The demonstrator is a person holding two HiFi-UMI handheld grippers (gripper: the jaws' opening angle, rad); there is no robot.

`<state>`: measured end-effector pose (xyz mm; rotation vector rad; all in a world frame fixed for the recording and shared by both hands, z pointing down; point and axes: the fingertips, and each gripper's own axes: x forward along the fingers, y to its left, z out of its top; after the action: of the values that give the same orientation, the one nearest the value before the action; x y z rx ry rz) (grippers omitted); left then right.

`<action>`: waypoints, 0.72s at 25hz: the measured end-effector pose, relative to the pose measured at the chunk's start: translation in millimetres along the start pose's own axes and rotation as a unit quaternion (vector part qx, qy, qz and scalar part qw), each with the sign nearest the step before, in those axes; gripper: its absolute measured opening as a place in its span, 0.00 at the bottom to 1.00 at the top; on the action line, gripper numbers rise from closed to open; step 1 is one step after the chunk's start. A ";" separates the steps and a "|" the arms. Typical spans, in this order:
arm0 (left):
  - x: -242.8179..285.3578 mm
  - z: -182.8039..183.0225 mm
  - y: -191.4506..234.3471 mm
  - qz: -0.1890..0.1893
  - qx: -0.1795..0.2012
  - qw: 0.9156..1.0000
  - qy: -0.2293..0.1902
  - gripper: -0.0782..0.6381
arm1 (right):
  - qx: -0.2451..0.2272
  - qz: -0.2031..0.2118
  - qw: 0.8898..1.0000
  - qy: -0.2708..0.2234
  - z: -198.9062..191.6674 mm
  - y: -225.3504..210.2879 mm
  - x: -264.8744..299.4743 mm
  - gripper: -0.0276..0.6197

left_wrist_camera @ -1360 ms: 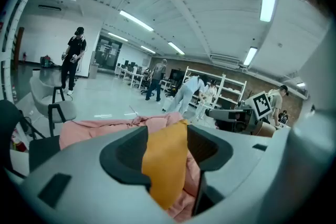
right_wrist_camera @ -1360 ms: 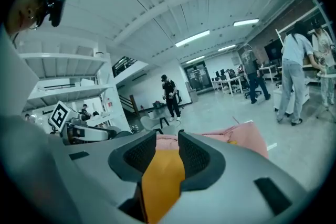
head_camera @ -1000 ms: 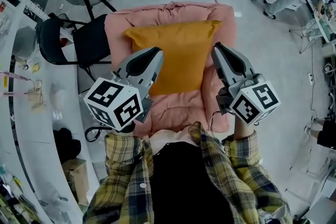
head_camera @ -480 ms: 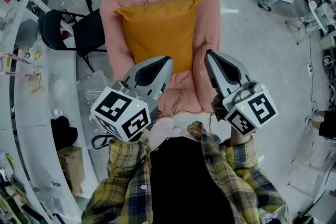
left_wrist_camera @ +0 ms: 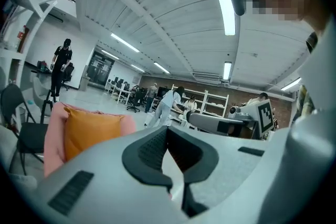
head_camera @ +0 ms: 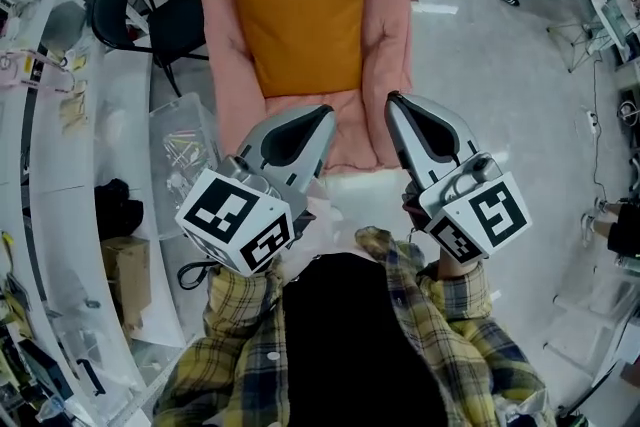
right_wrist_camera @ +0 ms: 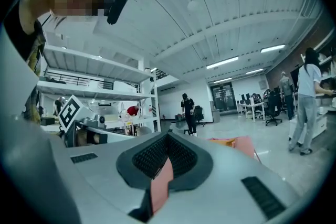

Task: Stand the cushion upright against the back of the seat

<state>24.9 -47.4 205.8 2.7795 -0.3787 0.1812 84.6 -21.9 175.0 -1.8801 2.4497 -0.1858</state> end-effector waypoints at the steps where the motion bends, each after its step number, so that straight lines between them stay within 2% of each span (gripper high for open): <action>1: -5.6 -1.6 -4.6 0.002 0.000 1.000 0.000 0.12 | 0.001 0.004 1.000 0.002 -1.4 6.0 -3.7 0.07; 7: -34.2 -9.9 -14.3 0.010 -0.001 1.000 0.005 0.12 | 0.011 0.018 1.000 0.012 -10.1 34.6 -10.2 0.07; 14: -59.3 -8.9 -7.7 0.019 0.020 1.000 0.013 0.12 | 0.021 0.031 0.999 0.026 -12.5 62.4 3.4 0.07; 18: -70.8 -8.2 0.7 0.021 0.014 1.000 0.007 0.12 | 0.019 0.034 0.999 0.028 -14.3 75.2 11.2 0.07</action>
<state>-43.7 -28.3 201.9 2.7987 -0.4350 0.2162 7.9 -12.6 180.2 -1.7973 2.5221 -0.2843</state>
